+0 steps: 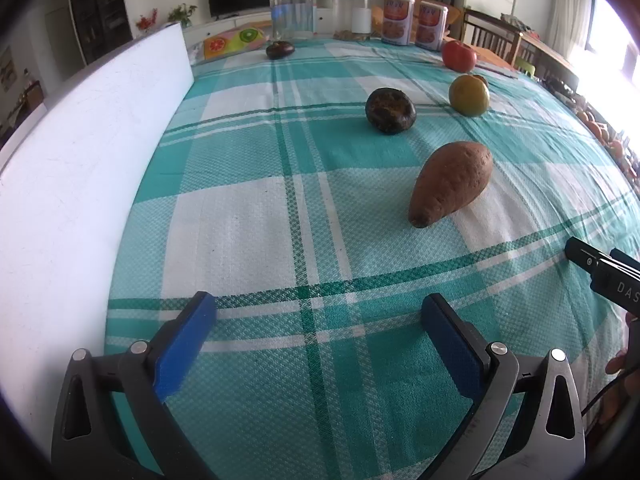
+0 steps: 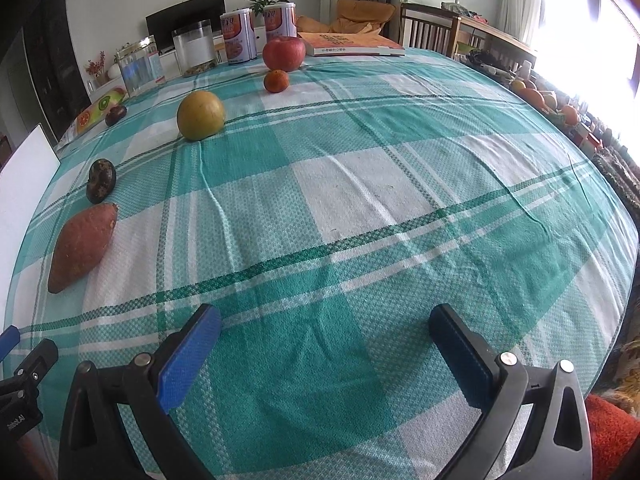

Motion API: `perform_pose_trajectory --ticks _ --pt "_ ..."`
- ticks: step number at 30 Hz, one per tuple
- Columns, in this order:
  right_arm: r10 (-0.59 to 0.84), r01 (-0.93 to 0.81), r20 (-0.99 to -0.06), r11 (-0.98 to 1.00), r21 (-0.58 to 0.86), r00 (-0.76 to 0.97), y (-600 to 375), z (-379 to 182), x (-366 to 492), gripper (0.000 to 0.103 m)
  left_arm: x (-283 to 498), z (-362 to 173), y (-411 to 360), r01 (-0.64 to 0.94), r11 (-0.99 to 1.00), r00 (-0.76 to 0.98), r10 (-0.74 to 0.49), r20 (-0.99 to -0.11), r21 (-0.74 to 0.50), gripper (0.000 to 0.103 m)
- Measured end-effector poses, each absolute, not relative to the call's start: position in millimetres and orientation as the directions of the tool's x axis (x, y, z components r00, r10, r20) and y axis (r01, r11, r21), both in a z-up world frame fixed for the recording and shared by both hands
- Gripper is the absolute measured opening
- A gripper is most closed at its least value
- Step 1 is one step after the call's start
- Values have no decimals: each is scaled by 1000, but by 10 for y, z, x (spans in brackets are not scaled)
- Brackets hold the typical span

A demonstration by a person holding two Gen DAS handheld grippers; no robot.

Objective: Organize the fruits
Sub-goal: 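Move both open tools back over the tablecloth toward the remaining fruits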

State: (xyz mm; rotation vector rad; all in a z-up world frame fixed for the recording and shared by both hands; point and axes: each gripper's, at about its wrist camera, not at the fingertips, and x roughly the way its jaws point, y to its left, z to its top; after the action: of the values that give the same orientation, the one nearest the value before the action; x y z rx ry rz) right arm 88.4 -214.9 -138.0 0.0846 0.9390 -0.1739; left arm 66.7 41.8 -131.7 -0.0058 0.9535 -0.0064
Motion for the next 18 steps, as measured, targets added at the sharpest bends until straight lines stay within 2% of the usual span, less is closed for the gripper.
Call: perform_pose_trajectory --ticks 18 --pt "-107 185 -822 983 -3 560 -2175 -1372 871 103 670 -1318 421 2 1000 579 -9 -815 -9 103"
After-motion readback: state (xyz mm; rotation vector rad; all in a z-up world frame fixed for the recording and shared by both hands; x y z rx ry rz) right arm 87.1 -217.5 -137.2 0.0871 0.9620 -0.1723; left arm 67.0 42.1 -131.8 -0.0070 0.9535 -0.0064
